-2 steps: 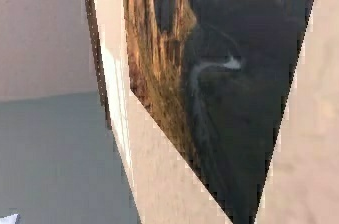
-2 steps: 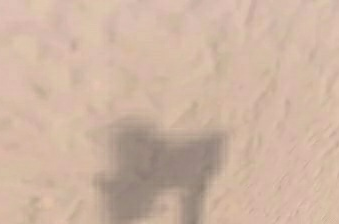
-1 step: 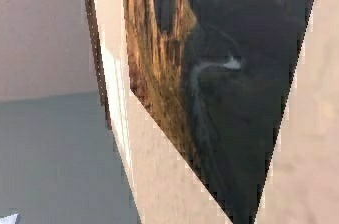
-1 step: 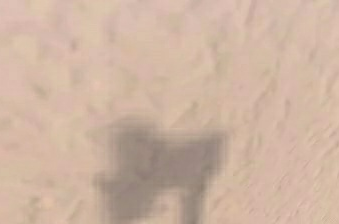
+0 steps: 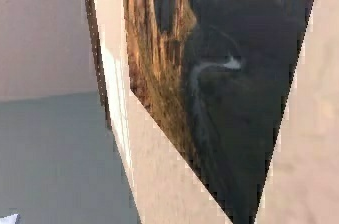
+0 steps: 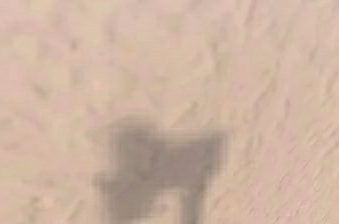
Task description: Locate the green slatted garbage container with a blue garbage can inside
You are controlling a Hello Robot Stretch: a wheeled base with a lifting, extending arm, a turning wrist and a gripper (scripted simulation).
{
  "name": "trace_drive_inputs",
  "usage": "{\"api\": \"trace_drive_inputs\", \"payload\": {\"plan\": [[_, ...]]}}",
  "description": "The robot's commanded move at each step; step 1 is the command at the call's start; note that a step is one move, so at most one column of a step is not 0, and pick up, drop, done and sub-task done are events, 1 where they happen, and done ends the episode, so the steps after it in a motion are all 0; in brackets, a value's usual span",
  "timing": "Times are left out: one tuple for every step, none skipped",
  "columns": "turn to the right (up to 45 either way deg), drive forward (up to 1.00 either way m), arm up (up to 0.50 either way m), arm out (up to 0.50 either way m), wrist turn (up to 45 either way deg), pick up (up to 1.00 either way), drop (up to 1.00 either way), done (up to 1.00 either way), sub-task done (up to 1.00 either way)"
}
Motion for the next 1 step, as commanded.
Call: {"api": "trace_drive_inputs", "payload": {"plan": [[-36.0, 0.0, 0.0, 0.0, 0.0, 0.0, 0.0, 0.0, 0.0]]}}
